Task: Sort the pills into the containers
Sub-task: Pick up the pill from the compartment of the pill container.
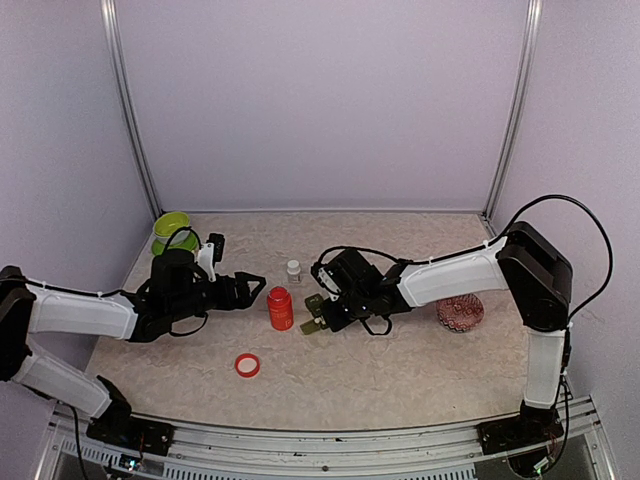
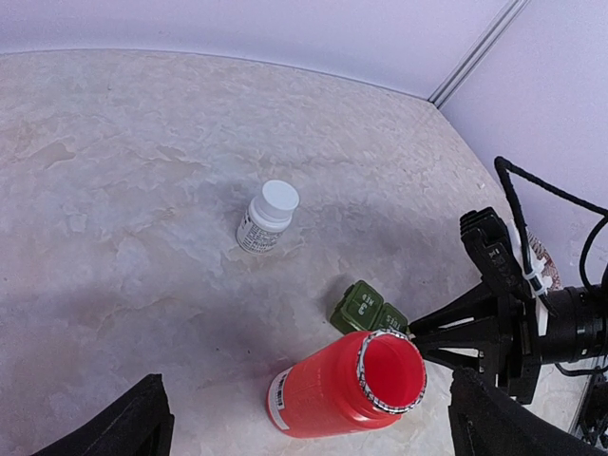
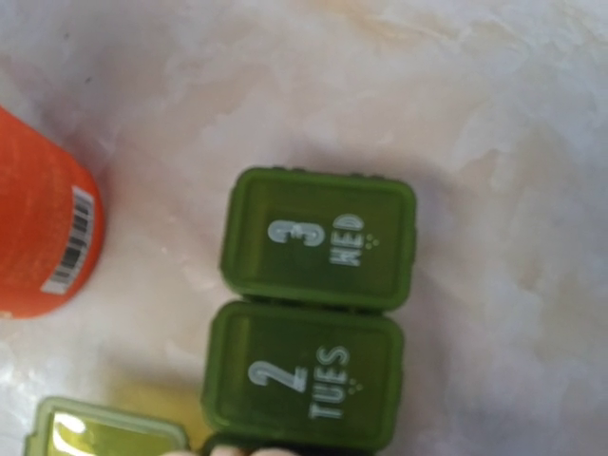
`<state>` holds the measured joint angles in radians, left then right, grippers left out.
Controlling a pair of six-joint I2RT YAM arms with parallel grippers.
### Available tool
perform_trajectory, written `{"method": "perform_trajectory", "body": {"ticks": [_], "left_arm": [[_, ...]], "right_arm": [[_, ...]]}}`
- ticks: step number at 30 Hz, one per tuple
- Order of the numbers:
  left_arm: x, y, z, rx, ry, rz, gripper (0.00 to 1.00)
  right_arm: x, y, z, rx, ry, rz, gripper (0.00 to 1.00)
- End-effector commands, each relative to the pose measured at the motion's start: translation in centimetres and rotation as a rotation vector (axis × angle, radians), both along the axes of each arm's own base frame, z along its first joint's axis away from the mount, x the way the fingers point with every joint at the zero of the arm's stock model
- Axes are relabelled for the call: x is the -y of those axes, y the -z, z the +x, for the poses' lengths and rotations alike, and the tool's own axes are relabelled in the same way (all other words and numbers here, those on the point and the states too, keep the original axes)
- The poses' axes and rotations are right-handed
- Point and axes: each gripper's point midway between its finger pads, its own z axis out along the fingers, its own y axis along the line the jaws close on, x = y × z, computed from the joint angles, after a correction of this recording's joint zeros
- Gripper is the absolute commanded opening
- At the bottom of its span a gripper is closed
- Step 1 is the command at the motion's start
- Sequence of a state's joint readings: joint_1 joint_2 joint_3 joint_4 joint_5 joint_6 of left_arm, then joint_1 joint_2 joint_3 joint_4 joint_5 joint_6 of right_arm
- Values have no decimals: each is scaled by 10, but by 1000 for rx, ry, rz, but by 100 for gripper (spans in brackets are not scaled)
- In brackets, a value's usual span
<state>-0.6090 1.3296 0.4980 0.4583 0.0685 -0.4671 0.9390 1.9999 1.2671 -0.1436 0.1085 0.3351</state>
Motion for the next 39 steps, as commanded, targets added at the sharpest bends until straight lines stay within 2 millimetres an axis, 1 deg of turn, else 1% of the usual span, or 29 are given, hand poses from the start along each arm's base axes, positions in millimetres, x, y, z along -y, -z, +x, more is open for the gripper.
{"method": "perform_trajectory", "body": {"ticks": [1,11,16,24,31,35,39], "left_arm": [[0,0,1,7,2,-14,99],[0,-2,1,12,2,-17,99],[0,-2,0,10,3,-16,99],[0,-3,0,12,4,-20,99],[1,-1,0,8,7,-18,99],[1,0,0,4,6,-18,99],[2,0,1,5,8,-18,99]], "right_arm": [[-1,4,4,-7,6,8,14],[-4,-3,4,3,-1,32,6],[-6,-12,5,15,-6,43,6],[-8,-40,7,50,-13,77,6],[-9,-57,8,74,-15,90,7],[-16,-68,7,84,-35,114,7],[-34,-86,1,104,-73,148,7]]}}
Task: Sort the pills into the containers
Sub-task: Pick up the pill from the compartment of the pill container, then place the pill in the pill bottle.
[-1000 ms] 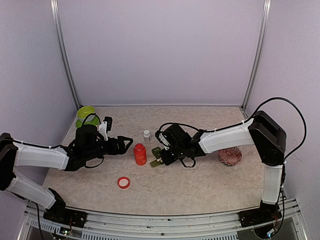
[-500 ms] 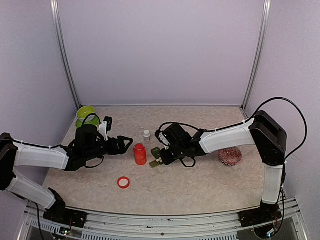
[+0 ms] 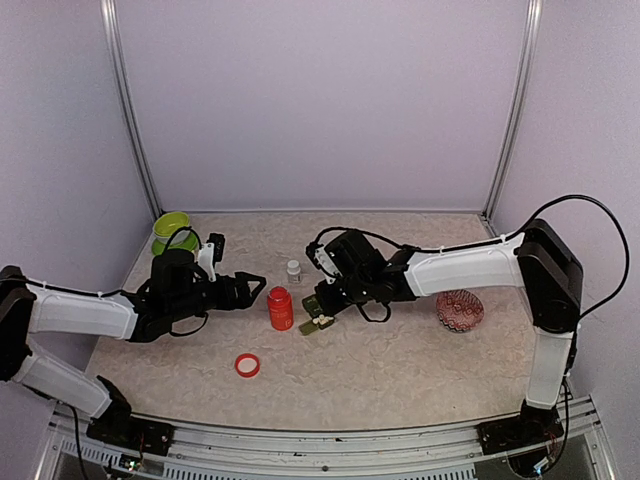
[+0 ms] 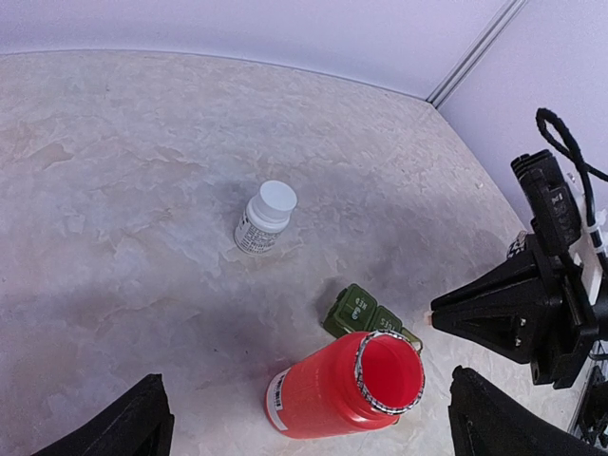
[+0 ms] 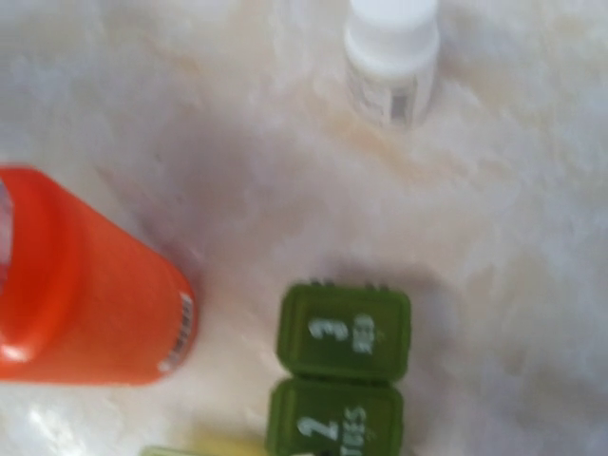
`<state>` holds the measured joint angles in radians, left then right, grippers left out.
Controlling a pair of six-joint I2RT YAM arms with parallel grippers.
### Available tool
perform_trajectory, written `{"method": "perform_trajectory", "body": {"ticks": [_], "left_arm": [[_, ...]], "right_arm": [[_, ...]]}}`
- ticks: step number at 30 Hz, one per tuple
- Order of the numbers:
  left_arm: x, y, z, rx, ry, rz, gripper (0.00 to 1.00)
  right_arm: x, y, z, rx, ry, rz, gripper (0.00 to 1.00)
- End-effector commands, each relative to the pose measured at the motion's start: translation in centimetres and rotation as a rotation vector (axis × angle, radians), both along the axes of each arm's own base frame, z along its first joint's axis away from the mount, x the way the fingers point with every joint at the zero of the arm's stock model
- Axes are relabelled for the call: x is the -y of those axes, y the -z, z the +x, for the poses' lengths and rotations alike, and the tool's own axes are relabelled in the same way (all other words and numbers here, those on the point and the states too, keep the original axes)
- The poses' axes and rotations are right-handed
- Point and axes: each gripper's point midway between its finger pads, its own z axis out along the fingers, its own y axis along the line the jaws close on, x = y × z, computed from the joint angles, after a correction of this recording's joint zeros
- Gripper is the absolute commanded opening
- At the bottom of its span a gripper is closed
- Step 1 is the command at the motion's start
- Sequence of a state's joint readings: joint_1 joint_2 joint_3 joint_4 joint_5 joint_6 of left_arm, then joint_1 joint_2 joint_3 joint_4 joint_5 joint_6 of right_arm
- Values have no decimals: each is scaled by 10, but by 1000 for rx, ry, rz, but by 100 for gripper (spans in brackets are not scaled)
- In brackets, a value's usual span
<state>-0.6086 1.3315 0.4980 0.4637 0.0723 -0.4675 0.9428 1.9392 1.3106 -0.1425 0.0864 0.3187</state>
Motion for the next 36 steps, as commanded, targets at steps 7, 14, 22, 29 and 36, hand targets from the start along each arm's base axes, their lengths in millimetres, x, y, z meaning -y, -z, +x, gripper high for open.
{"method": "perform_trajectory", "body": {"ticks": [7,14,22,29,36], "left_arm": [[1,1,0,1,6,-16,99],[1,0,0,3,7,-16,99],[1,1,0,2,7,-17,99],[1,1,0,1,8,-17,99],[1,2,0,1,7,-14,99]], "right_arm": [[-48,-73,-9,107,-97,114,7],[-73,-85,-19,122,-171,151,8],[-86,-68,-22,93,-196,148,8],[-92,-59,-23,75,-207,150,9],[-93,-50,-21,66,-207,130,18]]}}
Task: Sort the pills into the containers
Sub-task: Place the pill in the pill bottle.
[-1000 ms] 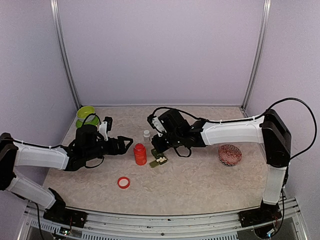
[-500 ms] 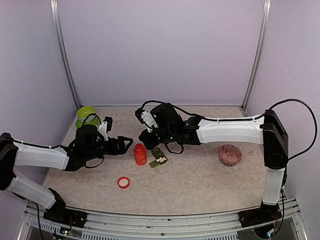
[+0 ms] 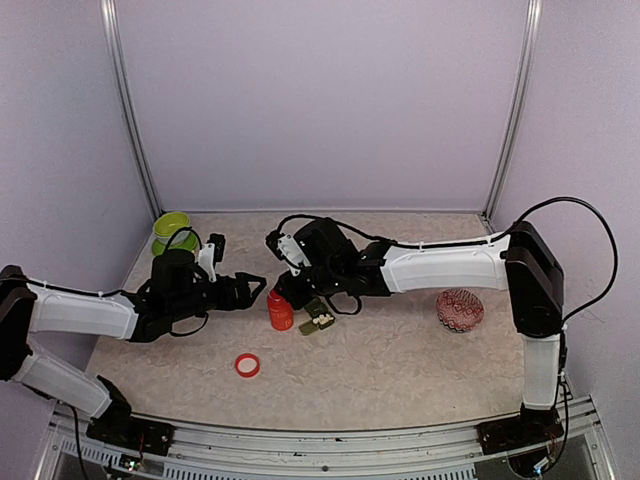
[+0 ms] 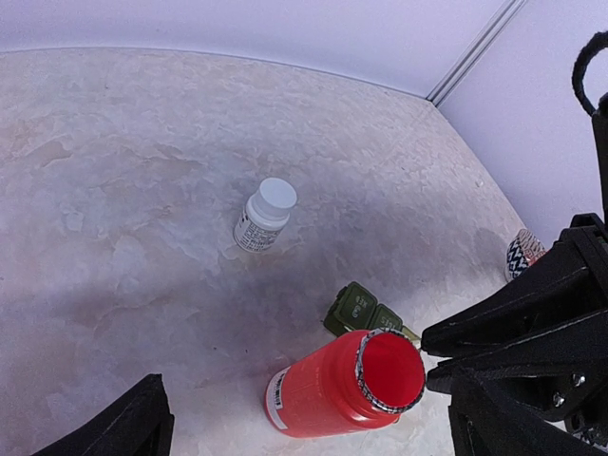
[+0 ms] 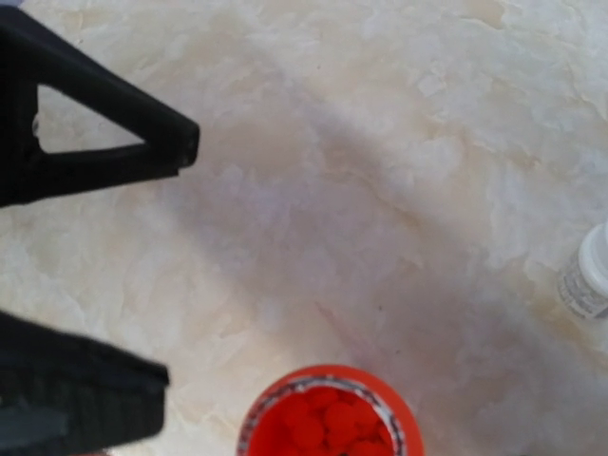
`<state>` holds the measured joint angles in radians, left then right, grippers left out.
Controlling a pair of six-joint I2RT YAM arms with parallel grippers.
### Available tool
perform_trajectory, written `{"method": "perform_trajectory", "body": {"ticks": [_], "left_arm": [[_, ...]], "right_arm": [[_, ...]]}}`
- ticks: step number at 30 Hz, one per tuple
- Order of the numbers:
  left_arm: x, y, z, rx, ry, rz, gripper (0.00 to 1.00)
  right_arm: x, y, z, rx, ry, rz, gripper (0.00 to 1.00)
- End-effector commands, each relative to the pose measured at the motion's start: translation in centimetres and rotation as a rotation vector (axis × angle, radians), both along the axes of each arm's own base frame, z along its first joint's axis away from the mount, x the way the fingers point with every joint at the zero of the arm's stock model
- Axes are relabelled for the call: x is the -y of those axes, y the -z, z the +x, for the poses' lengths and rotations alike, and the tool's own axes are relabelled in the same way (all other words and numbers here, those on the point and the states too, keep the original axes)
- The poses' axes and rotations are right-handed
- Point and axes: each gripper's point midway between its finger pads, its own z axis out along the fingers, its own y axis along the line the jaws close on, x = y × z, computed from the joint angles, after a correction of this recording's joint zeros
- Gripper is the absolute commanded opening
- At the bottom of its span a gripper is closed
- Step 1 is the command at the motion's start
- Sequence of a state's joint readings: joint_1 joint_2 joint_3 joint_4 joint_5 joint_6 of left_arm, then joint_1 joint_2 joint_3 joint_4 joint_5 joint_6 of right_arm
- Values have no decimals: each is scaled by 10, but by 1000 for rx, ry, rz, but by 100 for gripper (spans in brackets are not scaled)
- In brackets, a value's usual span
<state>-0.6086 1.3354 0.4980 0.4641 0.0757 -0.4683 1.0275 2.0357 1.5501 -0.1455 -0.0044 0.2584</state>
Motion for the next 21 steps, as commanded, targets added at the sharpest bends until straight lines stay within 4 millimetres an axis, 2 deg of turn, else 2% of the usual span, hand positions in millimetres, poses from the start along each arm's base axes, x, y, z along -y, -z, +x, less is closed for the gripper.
{"method": "perform_trajectory", "body": {"ticks": [1,5,9,16,21], "left_arm": [[1,0,1,5,3,-15,99],[1,0,1,5,2,-14,99],[0,-1,0,8,2,-15,99],[1,-1,0,5,6,-18,99],[2,1,0,-1,11,-20,99]], "right_arm": [[-10,1,-1,-1,-11,7,19],[-6,-2,-2,2,-5,0,20],[10,-11,-4,15,34,5,21],[50,11,-12,2,108,-72,25],[67,34,-14,-6,142,-130,30]]}}
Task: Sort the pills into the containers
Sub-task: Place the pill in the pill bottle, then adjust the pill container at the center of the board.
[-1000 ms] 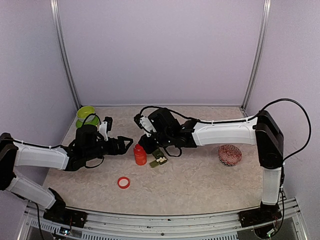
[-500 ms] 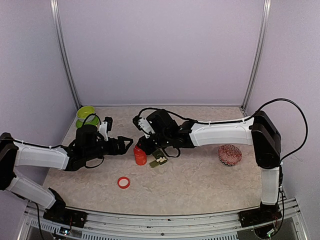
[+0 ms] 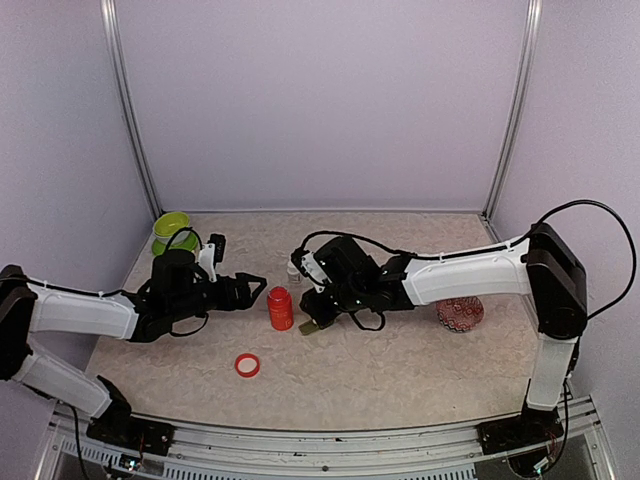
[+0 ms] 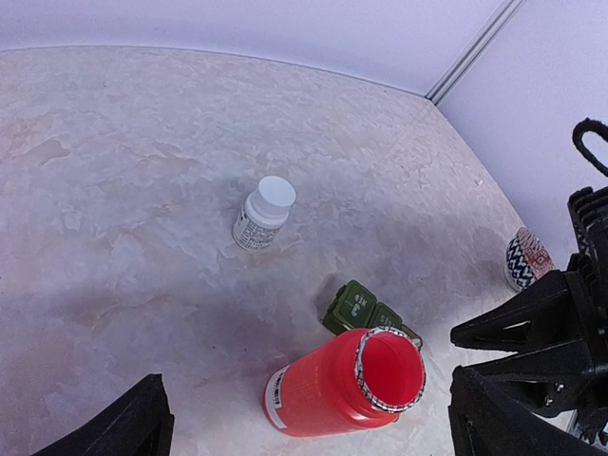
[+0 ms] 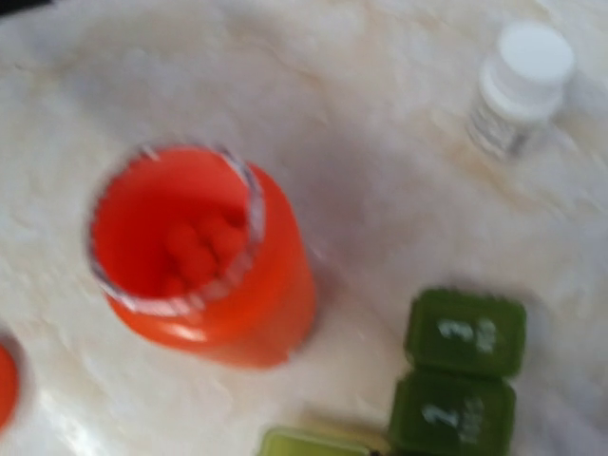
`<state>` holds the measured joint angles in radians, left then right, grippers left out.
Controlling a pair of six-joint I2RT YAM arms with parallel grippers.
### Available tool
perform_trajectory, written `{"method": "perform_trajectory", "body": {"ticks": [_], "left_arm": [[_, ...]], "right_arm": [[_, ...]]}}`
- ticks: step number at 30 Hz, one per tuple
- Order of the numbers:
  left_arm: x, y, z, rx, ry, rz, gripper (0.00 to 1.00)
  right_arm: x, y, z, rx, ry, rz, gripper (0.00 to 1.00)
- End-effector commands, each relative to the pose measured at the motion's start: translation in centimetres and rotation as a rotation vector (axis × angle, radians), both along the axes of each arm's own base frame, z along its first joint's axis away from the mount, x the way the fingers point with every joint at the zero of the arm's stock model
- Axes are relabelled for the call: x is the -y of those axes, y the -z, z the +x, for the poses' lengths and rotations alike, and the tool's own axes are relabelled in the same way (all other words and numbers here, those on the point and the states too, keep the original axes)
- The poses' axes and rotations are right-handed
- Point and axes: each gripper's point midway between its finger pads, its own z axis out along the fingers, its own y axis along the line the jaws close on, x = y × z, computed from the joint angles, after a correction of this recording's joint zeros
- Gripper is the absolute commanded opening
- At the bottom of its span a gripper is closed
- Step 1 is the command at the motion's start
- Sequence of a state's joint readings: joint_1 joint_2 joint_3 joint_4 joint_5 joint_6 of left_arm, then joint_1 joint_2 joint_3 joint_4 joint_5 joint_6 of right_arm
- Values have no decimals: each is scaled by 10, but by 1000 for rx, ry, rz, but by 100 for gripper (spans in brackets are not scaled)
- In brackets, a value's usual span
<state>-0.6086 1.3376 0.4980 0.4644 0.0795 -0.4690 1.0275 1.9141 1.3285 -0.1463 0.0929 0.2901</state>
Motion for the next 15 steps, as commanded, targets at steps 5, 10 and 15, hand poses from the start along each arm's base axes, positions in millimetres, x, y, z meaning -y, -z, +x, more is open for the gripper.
{"method": "perform_trajectory", "body": {"ticks": [5,10,15], "left_arm": [[2,0,0,4,8,-19,99],[1,0,0,5,6,-17,99],[1,-1,0,8,5,-17,99]], "right_arm": [[19,24,2,0,62,-72,30],[17,33,5,-4,65,-87,30],[14,39,9,-9,73,-104,30]]}}
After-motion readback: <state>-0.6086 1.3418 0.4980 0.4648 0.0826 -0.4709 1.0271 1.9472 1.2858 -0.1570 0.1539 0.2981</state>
